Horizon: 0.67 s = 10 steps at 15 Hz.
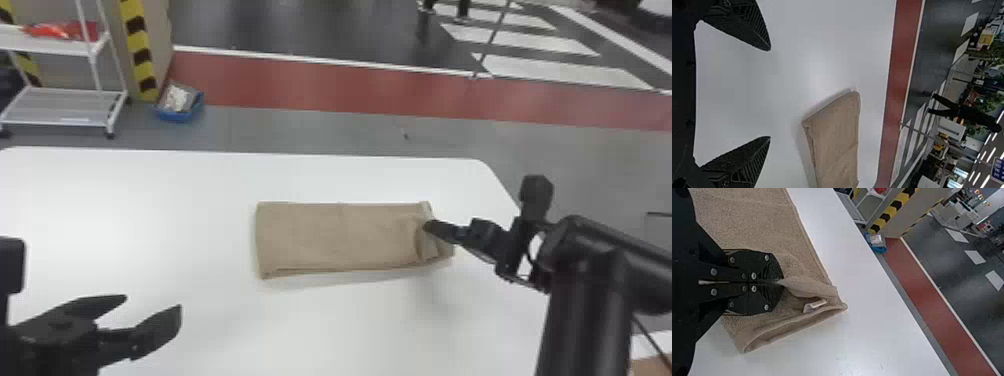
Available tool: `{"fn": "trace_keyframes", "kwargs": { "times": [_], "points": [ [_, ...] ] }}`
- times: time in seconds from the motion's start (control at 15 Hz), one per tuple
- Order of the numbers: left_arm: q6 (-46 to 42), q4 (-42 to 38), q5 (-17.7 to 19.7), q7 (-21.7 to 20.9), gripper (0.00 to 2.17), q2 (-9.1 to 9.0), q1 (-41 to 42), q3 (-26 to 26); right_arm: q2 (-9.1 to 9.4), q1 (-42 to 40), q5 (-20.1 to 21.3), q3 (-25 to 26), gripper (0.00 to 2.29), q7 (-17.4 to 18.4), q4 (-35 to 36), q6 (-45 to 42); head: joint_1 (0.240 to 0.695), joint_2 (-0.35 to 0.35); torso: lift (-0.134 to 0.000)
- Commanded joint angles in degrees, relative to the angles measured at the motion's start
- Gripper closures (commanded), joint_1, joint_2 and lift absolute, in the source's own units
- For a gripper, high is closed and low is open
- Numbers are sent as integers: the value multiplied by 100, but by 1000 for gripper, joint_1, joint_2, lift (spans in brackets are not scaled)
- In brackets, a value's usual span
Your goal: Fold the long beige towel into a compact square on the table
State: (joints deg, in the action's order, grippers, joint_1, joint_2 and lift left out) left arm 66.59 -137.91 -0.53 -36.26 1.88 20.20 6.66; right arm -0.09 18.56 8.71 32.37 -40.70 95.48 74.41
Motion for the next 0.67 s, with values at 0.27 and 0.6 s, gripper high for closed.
{"fn": "trace_keyframes", "kwargs": {
  "times": [0.27, 0.6],
  "points": [
    [0, 19, 0, 5, 76, -12, -16, -16, -167, 104, 26, 182, 1197, -79, 67, 465, 695, -224, -124],
    [0, 36, 0, 5, 76, -3, -7, 19, -167, 271, -53, 182, 1197, -132, 146, 641, 695, -239, -124]
  ]
}}
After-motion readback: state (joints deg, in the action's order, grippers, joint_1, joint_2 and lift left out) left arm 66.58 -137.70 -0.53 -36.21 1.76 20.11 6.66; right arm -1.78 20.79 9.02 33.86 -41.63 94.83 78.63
